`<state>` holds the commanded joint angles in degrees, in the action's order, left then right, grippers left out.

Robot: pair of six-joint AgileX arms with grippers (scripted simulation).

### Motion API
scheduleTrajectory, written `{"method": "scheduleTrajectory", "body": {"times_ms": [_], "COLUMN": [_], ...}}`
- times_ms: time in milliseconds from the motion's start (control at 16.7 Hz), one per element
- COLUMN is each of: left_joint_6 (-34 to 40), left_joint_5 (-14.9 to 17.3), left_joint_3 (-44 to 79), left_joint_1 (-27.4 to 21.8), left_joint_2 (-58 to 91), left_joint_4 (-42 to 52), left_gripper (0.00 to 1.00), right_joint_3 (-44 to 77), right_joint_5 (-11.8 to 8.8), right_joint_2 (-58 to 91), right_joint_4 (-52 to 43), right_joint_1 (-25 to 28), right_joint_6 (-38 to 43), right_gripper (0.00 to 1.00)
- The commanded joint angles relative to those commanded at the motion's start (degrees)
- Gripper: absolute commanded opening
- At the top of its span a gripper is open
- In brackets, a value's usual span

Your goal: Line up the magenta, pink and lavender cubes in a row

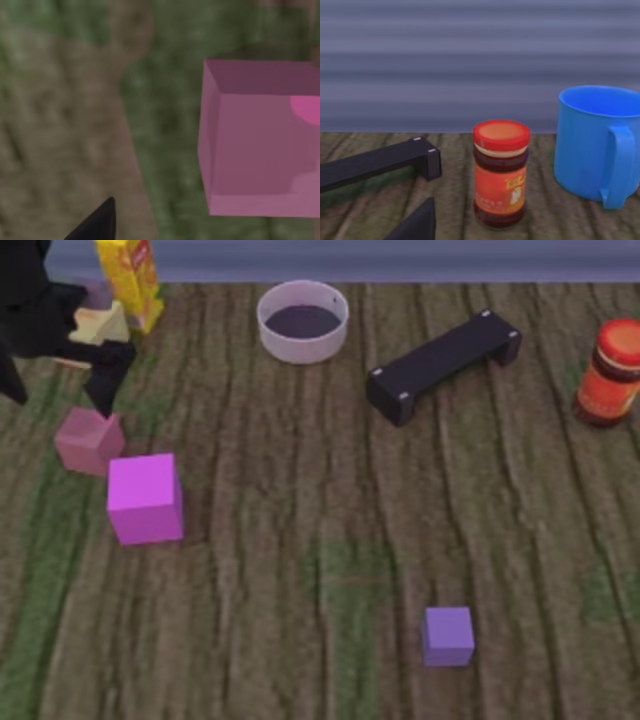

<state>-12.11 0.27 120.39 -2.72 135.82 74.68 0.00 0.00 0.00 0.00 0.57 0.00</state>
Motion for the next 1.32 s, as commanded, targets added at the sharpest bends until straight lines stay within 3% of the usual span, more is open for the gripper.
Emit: {"method": "scheduleTrajectory", "body": {"times_ms": [420, 720, 1320], "left_joint_6": [-0.04, -0.05, -0.05], "left_joint_5": [0.05, 0.06, 0.06], "left_joint_3": [-11.07, -12.46, -12.46], "left_joint_1": [-0.13, -0.13, -0.13], "left_joint_2": [3.42, 3.91, 3.91], "left_joint_4": [-14.91, -16.49, -16.49], "left_gripper": [1.0, 1.0, 0.25], "right_joint_3": [0.0, 0.0, 0.0], "right_joint_5": [0.0, 0.0, 0.0], "right_joint_2": [0.0, 0.0, 0.0], "right_joint_4": [0.0, 0.0, 0.0], "right_joint_1": [0.0, 0.0, 0.0], "right_joint_6": [0.0, 0.0, 0.0], "right_gripper": [1.0, 1.0, 1.0]}}
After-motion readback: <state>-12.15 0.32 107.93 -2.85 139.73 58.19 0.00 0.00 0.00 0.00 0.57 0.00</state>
